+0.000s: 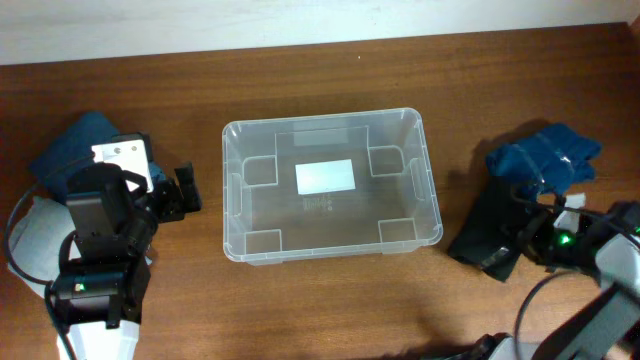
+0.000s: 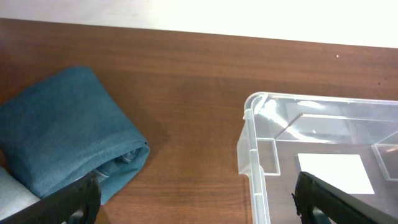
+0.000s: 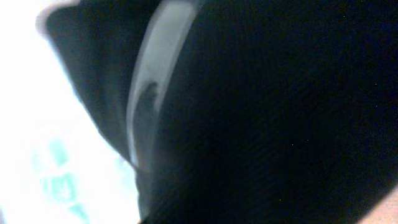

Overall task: Pack container
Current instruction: 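Grasp the dark navy clothing on the right with the right gripper, then carry the dark clothing into the box and release it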

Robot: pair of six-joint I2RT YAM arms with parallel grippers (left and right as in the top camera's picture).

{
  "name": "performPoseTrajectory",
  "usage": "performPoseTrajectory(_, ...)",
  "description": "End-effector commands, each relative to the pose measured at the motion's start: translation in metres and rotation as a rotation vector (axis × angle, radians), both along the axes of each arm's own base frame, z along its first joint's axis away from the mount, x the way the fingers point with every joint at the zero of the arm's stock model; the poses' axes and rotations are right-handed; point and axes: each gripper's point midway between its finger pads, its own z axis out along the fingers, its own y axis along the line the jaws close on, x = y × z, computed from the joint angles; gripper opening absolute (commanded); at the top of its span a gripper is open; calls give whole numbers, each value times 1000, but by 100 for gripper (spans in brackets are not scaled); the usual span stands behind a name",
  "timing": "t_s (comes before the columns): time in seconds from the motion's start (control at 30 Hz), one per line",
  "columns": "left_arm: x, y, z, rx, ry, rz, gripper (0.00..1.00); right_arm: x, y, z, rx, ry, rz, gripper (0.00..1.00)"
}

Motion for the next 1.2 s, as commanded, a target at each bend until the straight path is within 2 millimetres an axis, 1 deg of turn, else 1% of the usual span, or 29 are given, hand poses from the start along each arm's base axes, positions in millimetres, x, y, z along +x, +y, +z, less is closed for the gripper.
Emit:
performPoseTrajectory(0.0,2,0,10,8,-23,-13,99,34,14,122,-239,-312,149,4)
performPoseTrajectory(0.07,2,0,10,8,-23,-13,99,39,32,166,-355,-388,214,4)
performPoseTrajectory(0.1,2,0,10,8,-23,-13,100,40,40,182,-393,-413,232,4)
performPoseTrajectory(0.13,2,0,9,8,-22,-13,99,42,47,193,-422,-432,245,4)
performPoseTrajectory(0.17,1,0,9,9,-19,-12,99,47,67,212,-460,-486,300,4)
performPoseTrajectory(0.2,1,2,8,15,-15,-3,99,51,89,223,-456,-532,360,4)
performPoseTrajectory(0.23,-1,6,6,29,-6,18,99,56,112,227,-423,-560,410,4)
performPoseTrajectory(0.27,-1,8,5,35,-2,28,99,60,128,226,-392,-559,436,4)
performPoseTrajectory(0.3,-3,11,3,42,9,40,99,63,143,224,-369,-561,467,4)
performPoseTrajectory(0.33,-7,18,-1,50,33,67,99,72,177,216,-329,-552,538,4)
performPoseTrajectory(0.43,-15,40,-8,31,72,148,99,87,240,196,-290,-524,643,4)
performPoseTrajectory(0.47,-18,50,-9,20,83,189,100,92,266,186,-275,-515,680,4)
performPoseTrajectory(0.5,-24,64,-11,5,97,243,99,96,287,175,-262,-495,696,4)
performPoseTrajectory(0.53,-26,69,-12,2,103,259,99,99,300,167,-254,-478,700,4)
performPoseTrajectory(0.57,-30,77,-15,0,116,289,99,104,323,148,-234,-425,689,4)
performPoseTrajectory(0.6,-32,81,-15,-2,120,303,100,106,332,138,-223,-396,679,4)
performPoseTrajectory(0.63,-33,84,-15,-2,121,314,99,109,352,115,-194,-335,671,4)
performPoseTrajectory(0.67,-33,84,-15,-2,120,314,99,110,364,100,-173,-295,667,4)
performPoseTrajectory(0.7,-33,84,-15,-2,118,314,99,110,371,89,-159,-265,664,4)
performPoseTrajectory(0.77,-33,85,-15,-1,119,315,99,108,392,56,-108,-173,663,4)
performPoseTrajectory(0.83,-33,85,-15,0,118,316,100,104,409,38,-59,-137,692,4)
performPoseTrajectory(0.9,-33,85,-15,0,119,316,99,101,421,20,-34,-105,715,4)
performPoseTrajectory(0.93,-33,85,-15,0,119,316,99,101,422,17,-36,-102,716,22)
performPoseTrajectory(0.97,-33,85,-15,0,119,316,99,102,420,15,-45,-102,721,93)
performPoseTrajectory(1.0,-33,85,-15,0,119,316,99,103,417,17,-56,-124,742,99)
performPoseTrajectory(1.03,-33,85,-15,0,119,316,99,106,413,22,-67,-139,748,99)
performPoseTrajectory(1.07,-33,85,-15,0,119,316,99,110,403,32,-88,-160,754,99)
performPoseTrajectory(1.1,-33,85,-15,0,119,316,100,116,392,47,-113,-187,750,98)
performPoseTrajectory(1.17,-33,85,-15,0,118,316,99,127,362,88,-206,-259,741,99)
